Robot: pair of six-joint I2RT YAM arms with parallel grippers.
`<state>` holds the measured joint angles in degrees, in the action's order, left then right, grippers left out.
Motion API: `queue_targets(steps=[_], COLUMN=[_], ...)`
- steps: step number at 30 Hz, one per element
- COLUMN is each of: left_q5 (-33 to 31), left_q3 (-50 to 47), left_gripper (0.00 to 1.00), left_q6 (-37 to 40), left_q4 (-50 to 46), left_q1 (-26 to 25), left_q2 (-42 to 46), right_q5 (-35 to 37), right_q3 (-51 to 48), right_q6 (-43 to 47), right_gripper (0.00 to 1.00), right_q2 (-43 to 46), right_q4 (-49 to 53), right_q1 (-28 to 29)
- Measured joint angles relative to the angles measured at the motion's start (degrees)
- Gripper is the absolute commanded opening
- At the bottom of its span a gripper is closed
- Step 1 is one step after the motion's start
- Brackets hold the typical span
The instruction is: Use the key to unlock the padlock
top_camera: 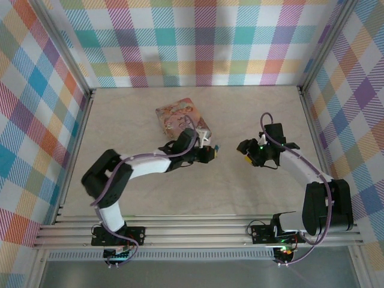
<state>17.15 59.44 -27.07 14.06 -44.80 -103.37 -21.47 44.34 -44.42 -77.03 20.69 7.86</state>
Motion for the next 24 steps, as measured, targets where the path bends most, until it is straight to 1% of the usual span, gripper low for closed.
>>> queue_targets(steps=[6,11,14,20,22,24], left_q5=[2.1,0.0,-1.5,-3.5,-4.4,-5.1], left_q3=[11.9,19.3,21.0,22.6,23.0,23.3], left_gripper=[0.00,0.00,0.06,0.22,0.28,0.32], left_q6=[0.7,1.2,1.6,4.2,5.4,6.6], left_q4=[-0.4,-5.0,-7.8,-13.2,-14.5,-15.9], left_q1=[-3.1,-3.9,-3.9,-3.9,-3.9,-3.9], left_q2=[-12.1,-17.6,-18.8,-19.0,-19.0,-19.0], right_q5=[0.0,0.9,2.2,4.7,5.9,7.2], right_q3=[-2.4,-3.3,-3.3,-3.3,-3.2,-2.6], right_q6=[0.2,0.5,1.1,2.1,2.8,3.7], right_gripper=[0.54,0.53,0.53,0.54,0.55,0.57], right_q2=[0.0,0.3,1.5,4.6,5.8,6.8], right_q4=[0.0,0.2,0.7,1.9,2.8,4.0], right_q1=[-0.3,-1.1,-1.2,-1.2,-1.2,-1.4])
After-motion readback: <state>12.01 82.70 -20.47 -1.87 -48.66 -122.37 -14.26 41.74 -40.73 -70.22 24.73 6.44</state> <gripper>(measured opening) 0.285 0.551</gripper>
